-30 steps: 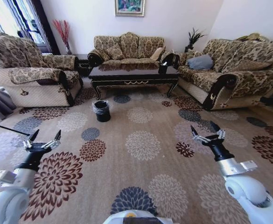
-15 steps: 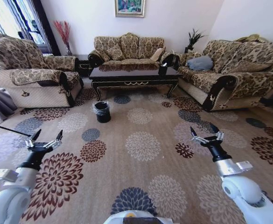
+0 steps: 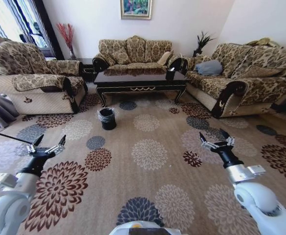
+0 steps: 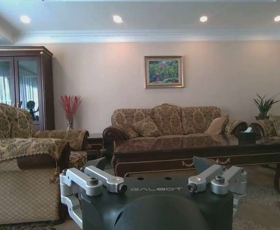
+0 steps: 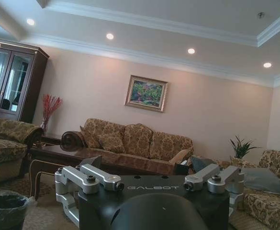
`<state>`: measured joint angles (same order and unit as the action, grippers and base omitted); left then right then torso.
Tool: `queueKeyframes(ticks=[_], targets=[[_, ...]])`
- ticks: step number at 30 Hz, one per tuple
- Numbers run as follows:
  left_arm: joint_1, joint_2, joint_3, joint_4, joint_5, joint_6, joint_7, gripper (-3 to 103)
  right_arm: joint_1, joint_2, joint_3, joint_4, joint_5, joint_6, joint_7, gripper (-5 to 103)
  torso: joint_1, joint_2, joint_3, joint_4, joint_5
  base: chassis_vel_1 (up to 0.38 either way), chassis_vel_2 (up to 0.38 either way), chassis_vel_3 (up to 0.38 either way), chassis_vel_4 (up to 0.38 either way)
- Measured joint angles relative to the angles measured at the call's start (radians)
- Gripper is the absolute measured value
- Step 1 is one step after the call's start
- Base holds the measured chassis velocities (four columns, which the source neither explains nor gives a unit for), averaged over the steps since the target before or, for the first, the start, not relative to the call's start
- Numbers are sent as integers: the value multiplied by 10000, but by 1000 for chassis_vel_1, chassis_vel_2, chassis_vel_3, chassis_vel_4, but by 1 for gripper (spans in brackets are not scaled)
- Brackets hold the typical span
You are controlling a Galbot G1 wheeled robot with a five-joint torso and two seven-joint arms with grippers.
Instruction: Move to the front of the table and pick up the trash from the floor, then place it into the trash bin.
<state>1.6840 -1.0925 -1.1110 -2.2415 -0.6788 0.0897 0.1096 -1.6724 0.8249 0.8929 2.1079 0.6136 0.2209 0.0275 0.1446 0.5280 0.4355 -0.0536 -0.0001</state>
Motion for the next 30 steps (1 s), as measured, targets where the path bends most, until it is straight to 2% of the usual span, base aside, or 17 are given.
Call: queueKeyframes(ticks=[12, 30], targets=[[29, -47, 30, -10, 88, 20, 17, 100, -103, -52, 163, 71, -53, -12, -98, 100, 193, 483, 295, 0, 0, 0, 0, 0, 0], [189, -95, -417, -69, 38, 32, 21, 100, -218, -158, 447, 133, -74, 27, -99, 100, 489, 1235, 750, 0, 0, 0, 0, 0, 0]])
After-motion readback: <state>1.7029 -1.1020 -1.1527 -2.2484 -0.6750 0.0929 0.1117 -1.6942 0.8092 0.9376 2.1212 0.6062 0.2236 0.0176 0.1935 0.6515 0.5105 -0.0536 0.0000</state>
